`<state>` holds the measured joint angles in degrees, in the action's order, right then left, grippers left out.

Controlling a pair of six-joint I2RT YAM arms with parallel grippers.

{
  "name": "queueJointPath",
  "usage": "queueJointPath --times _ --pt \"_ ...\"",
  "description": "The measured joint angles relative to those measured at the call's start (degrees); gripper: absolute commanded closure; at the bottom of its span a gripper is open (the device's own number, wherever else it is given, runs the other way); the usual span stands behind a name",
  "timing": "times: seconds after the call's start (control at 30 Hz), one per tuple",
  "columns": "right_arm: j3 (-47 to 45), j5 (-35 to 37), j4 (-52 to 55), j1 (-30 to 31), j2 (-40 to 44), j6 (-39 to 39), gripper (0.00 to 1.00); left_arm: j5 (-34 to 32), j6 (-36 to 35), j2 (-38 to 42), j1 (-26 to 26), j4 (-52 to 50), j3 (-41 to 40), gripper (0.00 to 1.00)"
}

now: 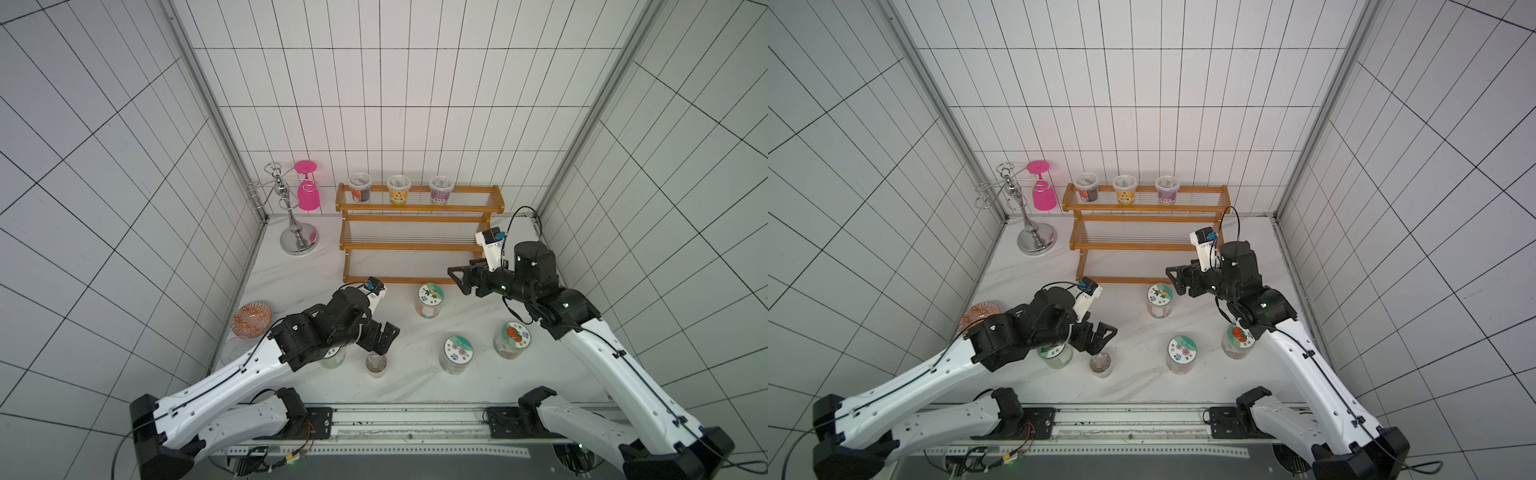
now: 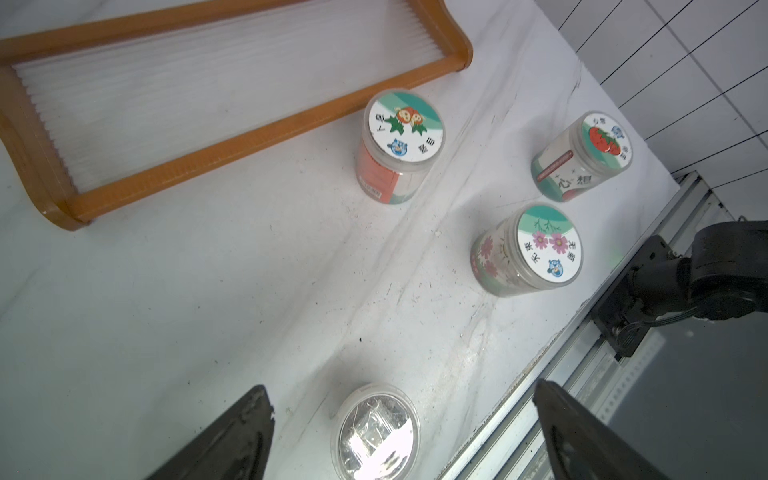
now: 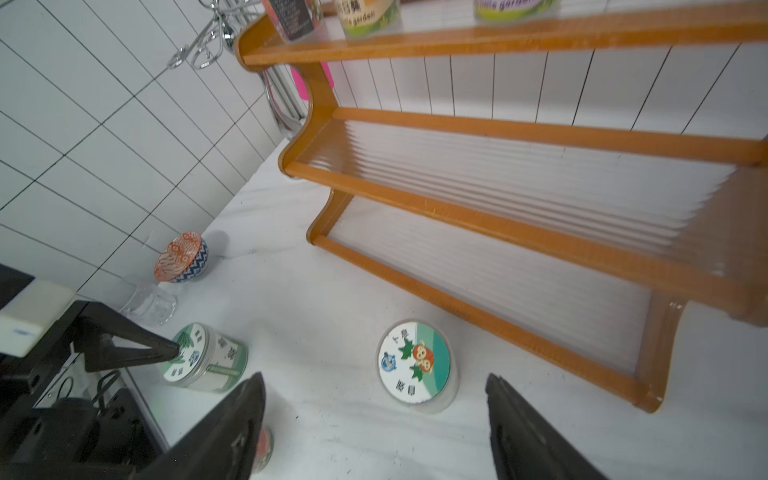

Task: Place the seed container on the shelf
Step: Place the seed jar on the shelf, then pick up the seed jar at the center of the board.

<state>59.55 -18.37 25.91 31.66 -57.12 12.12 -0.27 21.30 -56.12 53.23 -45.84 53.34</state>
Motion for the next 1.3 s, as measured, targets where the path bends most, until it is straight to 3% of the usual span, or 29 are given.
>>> queueJointPath --times 0.4,0.63,1.1,1.3 --pt "-8.50 5.57 6.29 14.19 5.95 8.24 0.15 -6.86 13.64 -5.97 9.81 -9.11 -2.86 0.02" --pt "-11.37 8.44 6.51 19.54 5.97 11.32 0.15 -6.97 19.69 -11.13 10.21 -7.67 -7.63 0.04" --pt "-11.89 11.56 6.16 22.36 4.85 12.13 0.15 -7.17 23.19 -15.37 10.21 -2.71 -9.40 0.12" --pt "-11.89 12.22 6.16 22.38 4.85 11.74 0.14 -7.04 23.37 -16.83 10.21 -1.84 -9.60 0.20"
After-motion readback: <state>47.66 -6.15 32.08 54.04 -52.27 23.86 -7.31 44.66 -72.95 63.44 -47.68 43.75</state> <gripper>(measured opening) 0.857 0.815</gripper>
